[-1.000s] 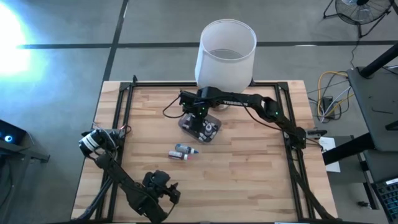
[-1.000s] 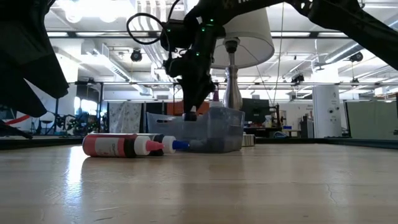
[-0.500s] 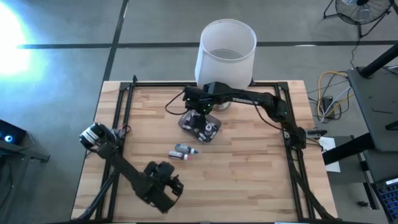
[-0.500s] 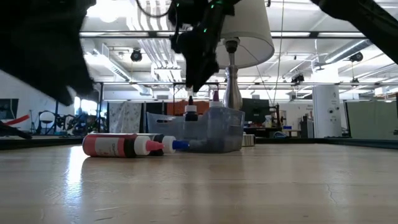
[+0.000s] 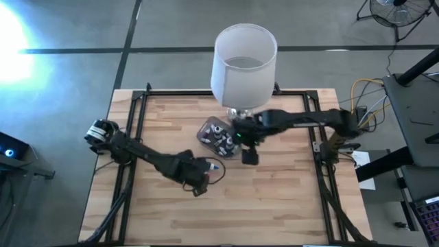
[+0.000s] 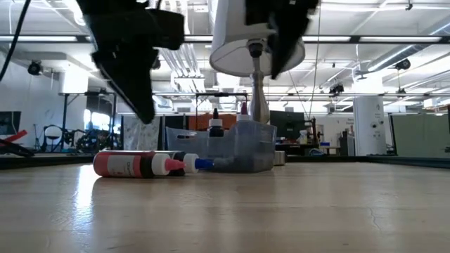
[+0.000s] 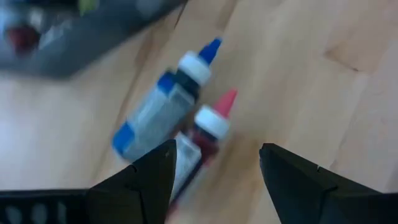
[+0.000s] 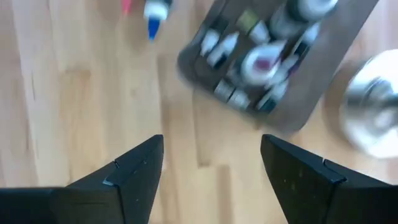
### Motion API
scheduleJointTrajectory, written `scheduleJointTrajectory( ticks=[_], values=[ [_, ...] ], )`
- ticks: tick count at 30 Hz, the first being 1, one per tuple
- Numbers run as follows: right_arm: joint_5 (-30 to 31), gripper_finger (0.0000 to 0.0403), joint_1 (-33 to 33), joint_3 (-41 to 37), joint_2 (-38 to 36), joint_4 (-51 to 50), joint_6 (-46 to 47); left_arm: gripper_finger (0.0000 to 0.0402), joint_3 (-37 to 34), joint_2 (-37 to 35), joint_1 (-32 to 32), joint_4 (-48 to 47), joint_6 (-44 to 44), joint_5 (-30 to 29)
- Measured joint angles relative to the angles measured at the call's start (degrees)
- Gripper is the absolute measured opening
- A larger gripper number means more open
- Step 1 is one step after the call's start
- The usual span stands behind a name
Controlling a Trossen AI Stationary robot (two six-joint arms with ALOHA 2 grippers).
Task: Pick & Place food coloring
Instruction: Put the large pink food coloring into the black bin
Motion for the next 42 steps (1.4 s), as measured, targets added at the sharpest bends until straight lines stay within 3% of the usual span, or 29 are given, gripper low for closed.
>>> scheduleJointTrajectory(
  ticks=[5,14,28,42],
  values=[
    [1.6,0.0264,3.9,-11.9,-10.0,7.5,7.7,0.0210,0.0,-0.1,3.4,1.3,11.7,3.2],
    [9.2,0.0264,7.4,-19.1,-18.3,10.2,18.1,0.0210,-3.4,0.8,4.4,6.3,28.5,3.9],
    [12.3,0.0264,13.9,-31.7,-19.2,22.6,35.4,0.0210,-6.4,2.6,4.6,14.8,29.5,9.0],
    [13.6,0.0246,15.4,-35.0,-19.2,26.9,41.5,0.0210,-6.2,7.3,4.7,10.7,31.7,10.2]
  ],
)
